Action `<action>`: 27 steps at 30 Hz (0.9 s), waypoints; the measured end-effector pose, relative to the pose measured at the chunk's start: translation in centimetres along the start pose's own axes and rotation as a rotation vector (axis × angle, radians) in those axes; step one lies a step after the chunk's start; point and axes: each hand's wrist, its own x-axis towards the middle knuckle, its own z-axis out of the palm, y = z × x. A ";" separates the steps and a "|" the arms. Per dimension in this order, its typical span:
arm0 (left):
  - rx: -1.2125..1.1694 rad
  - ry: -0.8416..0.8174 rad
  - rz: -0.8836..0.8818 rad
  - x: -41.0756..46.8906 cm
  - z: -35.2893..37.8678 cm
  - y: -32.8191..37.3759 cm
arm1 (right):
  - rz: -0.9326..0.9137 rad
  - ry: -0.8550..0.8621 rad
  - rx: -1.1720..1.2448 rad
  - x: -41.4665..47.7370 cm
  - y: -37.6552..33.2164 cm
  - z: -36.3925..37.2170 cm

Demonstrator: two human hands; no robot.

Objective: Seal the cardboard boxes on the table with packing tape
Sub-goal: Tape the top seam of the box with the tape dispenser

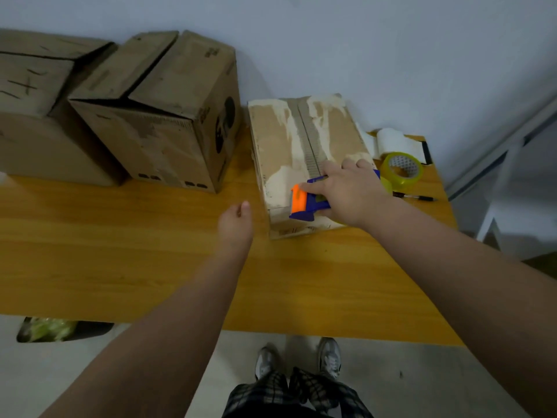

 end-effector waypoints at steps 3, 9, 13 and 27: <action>-0.434 -0.215 -0.083 -2.7 1.6 1.1 | -0.003 0.004 0.001 -0.1 -0.1 0.0; -0.415 -0.446 -0.243 -3.4 3.3 -0.3 | -0.009 0.013 -0.036 -0.1 -0.4 -0.1; -0.191 -0.410 -0.086 -1.9 1.5 -0.7 | -0.026 0.016 -0.051 -0.3 -0.4 -0.5; 0.947 -0.217 0.916 3.5 0.3 1.2 | -0.062 0.003 -0.039 0.3 0.1 -0.9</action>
